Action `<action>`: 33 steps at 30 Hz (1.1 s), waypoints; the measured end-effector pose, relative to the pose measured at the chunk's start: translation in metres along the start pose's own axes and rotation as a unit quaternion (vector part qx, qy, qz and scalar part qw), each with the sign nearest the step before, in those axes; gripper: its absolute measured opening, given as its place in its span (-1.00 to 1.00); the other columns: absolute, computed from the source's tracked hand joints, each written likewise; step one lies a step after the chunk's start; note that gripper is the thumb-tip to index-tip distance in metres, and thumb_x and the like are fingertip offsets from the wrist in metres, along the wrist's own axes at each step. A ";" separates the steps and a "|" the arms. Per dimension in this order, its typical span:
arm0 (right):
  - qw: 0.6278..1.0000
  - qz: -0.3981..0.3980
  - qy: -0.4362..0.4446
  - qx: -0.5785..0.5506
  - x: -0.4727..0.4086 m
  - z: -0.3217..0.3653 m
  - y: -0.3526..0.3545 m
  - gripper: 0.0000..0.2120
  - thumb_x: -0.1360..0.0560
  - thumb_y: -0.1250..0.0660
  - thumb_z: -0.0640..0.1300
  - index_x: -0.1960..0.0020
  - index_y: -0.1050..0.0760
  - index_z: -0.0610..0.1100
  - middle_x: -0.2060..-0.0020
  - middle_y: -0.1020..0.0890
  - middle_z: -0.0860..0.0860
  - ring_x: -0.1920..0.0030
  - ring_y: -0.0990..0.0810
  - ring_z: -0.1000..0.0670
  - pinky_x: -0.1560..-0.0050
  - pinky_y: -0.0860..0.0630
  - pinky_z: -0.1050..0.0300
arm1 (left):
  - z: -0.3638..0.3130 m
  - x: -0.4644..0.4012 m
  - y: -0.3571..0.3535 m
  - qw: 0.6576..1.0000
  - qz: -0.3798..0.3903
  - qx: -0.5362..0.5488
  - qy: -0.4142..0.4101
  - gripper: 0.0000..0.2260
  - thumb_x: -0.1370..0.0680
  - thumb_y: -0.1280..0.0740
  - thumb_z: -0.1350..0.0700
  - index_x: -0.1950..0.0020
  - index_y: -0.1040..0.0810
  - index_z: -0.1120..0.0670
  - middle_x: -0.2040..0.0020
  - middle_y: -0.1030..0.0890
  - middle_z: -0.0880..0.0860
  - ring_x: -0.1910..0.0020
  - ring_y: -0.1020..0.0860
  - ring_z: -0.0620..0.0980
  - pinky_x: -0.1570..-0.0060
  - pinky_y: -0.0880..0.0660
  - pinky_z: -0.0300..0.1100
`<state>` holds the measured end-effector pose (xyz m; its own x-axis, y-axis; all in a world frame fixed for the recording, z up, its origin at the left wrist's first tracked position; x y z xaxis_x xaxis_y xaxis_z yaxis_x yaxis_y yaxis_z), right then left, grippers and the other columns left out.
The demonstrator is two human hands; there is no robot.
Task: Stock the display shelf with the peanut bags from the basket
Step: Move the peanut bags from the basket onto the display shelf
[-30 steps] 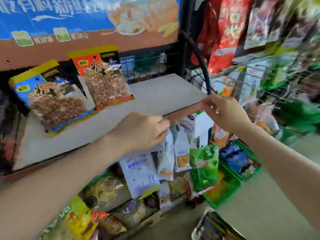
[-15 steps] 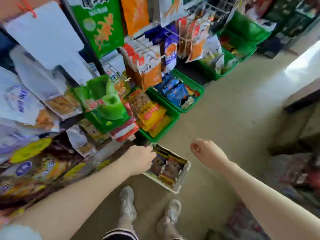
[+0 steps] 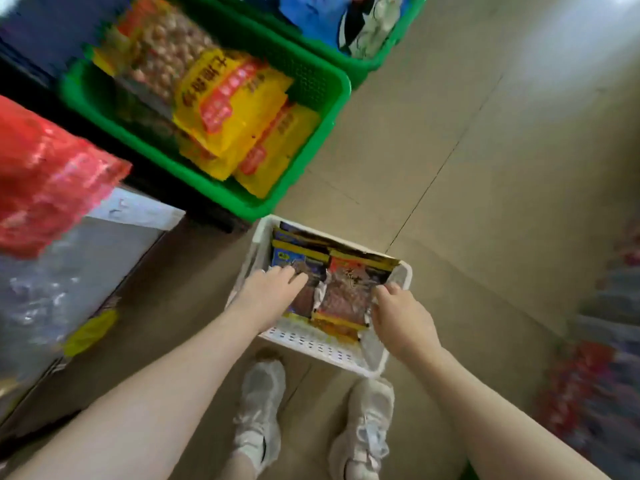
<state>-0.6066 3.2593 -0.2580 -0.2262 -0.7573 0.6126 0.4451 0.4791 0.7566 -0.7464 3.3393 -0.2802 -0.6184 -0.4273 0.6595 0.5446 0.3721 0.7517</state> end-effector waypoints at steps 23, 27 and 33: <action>0.973 -0.151 0.096 0.143 -0.122 -0.015 -0.148 -0.75 -0.21 -0.55 -0.13 0.23 -0.52 -0.12 0.44 -0.59 -0.01 0.48 -0.56 -0.04 0.60 -0.34 0.18 | 0.020 -0.138 -0.114 0.982 -0.186 0.009 -0.044 -0.72 -0.42 -0.43 0.18 -0.11 -0.51 0.18 -0.01 -0.61 0.18 0.07 -0.59 0.18 0.23 -0.51 -0.06; 0.977 -0.129 0.085 0.149 -0.122 -0.014 -0.152 -0.75 -0.28 -0.48 -0.20 0.14 -0.44 -0.13 0.43 -0.56 0.00 0.47 -0.54 -0.04 0.54 -0.21 0.17 | 0.021 -0.127 -0.118 0.972 -0.230 0.000 -0.055 -0.60 -0.04 -0.58 0.33 0.15 -0.63 0.20 0.35 -0.63 0.16 0.46 -0.59 0.14 0.59 -0.46 -0.17; 0.981 -0.140 0.131 0.033 -0.129 -0.018 -0.111 -0.85 -0.58 -0.09 -0.06 -0.01 -0.34 -0.13 0.30 -0.56 -0.01 0.34 -0.56 -0.10 0.42 -0.43 0.08 | 0.031 -0.116 -0.104 0.960 -0.265 0.047 -0.082 -0.90 -0.36 -0.40 0.24 0.19 -0.51 0.20 0.51 -0.53 0.07 0.65 -0.47 0.07 0.72 -0.23 -0.28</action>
<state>-0.6109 3.2955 -0.4249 -0.0966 -0.9473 0.3054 0.3390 0.2572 0.9050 -0.7489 3.3758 -0.4343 -0.8794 -0.4447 0.1701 0.0800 0.2142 0.9735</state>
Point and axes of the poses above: each hand's wrist, its own x-axis away from the middle knuckle, its own y-axis out of the back of the hand, z = x × y, the point moved 10 cm from there along -x, towards the middle knuckle
